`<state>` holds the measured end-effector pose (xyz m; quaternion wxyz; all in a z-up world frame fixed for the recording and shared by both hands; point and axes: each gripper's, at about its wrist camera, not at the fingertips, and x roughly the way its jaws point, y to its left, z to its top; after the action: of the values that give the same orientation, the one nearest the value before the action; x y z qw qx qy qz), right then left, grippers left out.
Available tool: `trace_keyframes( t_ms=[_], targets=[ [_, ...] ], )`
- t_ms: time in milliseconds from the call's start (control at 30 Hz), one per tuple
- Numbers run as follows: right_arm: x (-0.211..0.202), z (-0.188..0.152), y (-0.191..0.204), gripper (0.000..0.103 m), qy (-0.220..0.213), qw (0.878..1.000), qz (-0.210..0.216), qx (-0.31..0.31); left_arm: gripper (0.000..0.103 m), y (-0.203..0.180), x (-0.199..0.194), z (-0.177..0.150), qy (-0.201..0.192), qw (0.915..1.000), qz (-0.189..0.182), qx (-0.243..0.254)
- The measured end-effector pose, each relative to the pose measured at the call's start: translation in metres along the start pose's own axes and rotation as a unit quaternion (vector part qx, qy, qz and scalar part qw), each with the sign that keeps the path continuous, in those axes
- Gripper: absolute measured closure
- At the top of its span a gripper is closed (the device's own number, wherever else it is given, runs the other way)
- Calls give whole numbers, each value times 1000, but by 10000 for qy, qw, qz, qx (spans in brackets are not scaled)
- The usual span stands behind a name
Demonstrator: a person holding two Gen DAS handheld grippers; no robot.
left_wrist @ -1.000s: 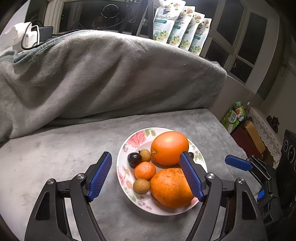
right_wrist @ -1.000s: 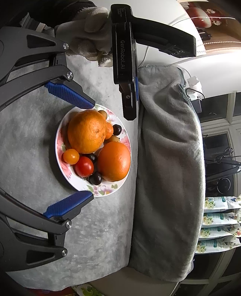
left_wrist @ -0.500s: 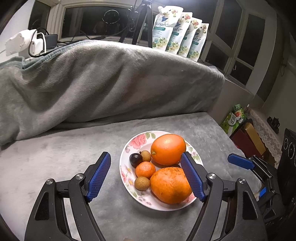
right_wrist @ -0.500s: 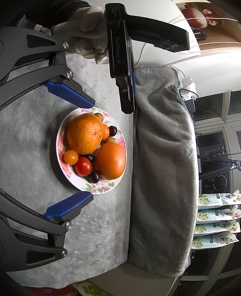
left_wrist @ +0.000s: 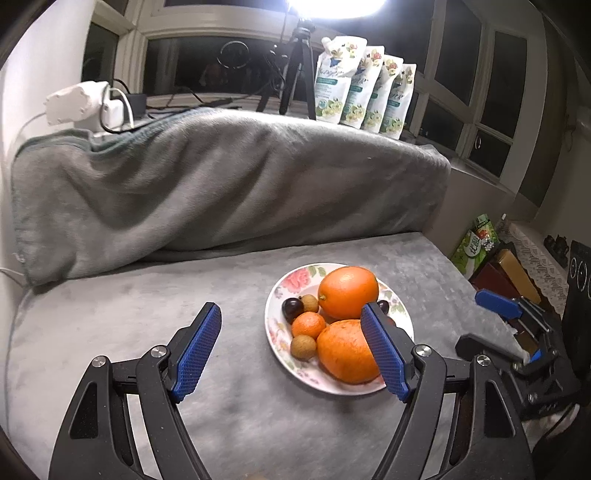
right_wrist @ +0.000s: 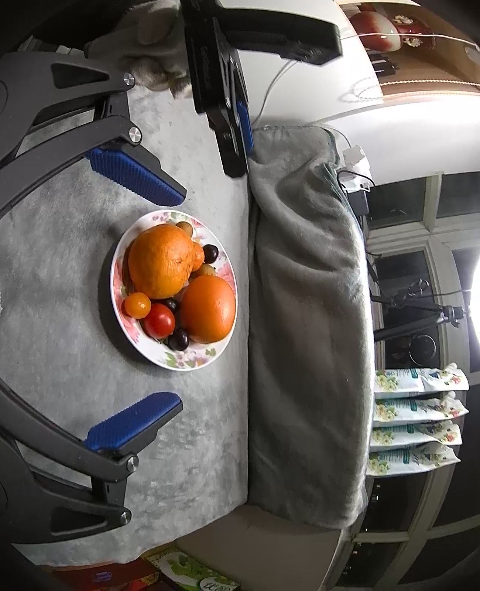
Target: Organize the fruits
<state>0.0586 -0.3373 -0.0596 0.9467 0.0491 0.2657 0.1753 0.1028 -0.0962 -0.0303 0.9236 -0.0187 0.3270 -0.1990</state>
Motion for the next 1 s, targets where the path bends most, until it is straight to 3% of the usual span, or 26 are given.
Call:
trace_keyframes(
  t_ms=[200,700,1000],
  targets=[
    [-4,0,-3,0,-64,9998,-147,101,25,1,-14,-12,-100,9997,243,28],
    [-3,-6,-11,0,73,9916,-1249,343,25,-6,-32,-37,-121,9979,606,192],
    [-4,-7,-11,0,69,9917,-1230,355,25,-6,-35,-40,-125,9972,722,171]
  ],
)
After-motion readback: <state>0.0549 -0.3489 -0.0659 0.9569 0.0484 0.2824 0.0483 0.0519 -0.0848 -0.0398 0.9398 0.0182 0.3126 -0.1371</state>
